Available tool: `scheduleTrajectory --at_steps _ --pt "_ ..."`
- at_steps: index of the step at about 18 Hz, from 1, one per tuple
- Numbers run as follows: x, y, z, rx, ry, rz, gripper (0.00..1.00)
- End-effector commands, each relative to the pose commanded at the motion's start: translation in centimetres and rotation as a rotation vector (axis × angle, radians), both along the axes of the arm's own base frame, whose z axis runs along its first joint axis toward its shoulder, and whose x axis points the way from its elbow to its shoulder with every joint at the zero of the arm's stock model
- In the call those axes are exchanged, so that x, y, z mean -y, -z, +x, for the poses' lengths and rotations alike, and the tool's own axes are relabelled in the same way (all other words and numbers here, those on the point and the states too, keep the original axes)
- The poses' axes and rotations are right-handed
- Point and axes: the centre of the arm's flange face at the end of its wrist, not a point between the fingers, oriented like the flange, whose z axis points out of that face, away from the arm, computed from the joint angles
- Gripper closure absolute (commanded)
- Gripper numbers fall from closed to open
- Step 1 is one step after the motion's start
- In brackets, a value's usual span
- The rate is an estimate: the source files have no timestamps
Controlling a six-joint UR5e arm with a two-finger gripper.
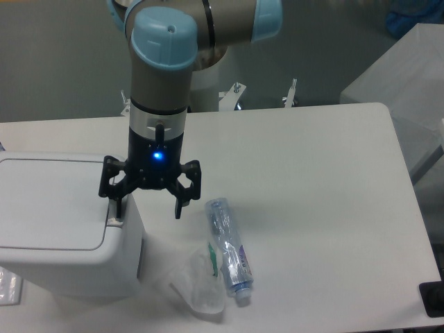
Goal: Open the trash can
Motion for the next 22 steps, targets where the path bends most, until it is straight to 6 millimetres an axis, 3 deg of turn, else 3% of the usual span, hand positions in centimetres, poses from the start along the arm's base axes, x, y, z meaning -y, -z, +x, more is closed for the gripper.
scheduleTrajectory --at_steps 17,22 --pt "-0.18 0.40 -0.04 0.004 0.001 -0.007 0.00" --pt "-0.13 -0.60 -0.10 -0.006 -0.001 0.008 0.00"
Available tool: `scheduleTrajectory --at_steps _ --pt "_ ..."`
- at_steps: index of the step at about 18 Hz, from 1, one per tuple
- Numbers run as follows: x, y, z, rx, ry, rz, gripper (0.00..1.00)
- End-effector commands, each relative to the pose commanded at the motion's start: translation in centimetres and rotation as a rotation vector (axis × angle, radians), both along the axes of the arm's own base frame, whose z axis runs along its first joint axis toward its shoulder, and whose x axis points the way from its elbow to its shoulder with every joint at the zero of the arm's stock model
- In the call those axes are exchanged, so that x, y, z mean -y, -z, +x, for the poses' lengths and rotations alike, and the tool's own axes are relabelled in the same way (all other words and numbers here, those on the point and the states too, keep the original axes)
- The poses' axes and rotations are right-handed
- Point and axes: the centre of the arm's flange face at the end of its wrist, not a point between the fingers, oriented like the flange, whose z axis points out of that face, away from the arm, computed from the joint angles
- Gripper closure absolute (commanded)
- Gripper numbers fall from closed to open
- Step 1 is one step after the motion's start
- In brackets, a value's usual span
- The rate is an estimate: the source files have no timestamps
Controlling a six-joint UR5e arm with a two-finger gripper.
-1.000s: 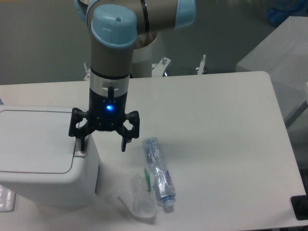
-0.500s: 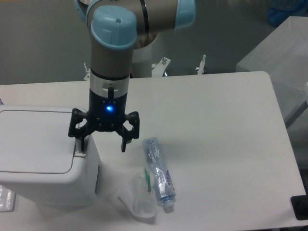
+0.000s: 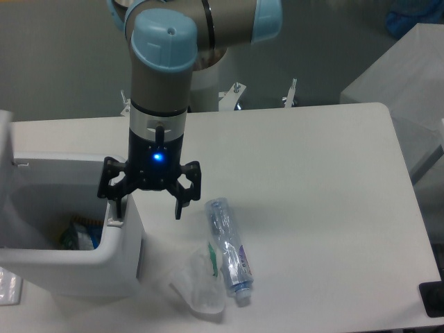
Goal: Open the trash can
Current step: 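Push the trash can lid open with the gripper finger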
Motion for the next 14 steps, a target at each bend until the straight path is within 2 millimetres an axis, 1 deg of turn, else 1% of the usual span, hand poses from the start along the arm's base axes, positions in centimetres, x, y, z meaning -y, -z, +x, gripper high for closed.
scheduleTrajectory --at_steps 2,3,4,5,6,7,8,11,14 --pt "0.0 -1.9 0.0 -0.028 0.009 0.028 0.00" --pt "-0.1 -3.3 -0.1 -0.049 0.014 0.047 0.00" --pt "-0.1 -4.4 -0.3 -0.067 0.019 0.063 0.00" --pt "0.2 -5.2 -1.1 -0.098 0.028 0.065 0.00" --pt "1.1 -5.2 -2.6 -0.158 0.020 0.027 0.00" --pt "2.6 -5.2 -4.4 -0.247 0.000 -0.050 0.00" --pt "3.4 -5.2 -5.6 -0.302 -0.014 -0.102 0.00" --pt "4.8 -4.8 -8.2 -0.365 -0.021 -0.170 0.00" --pt "7.2 -3.7 -11.4 -0.393 0.041 -0.224 0.00"
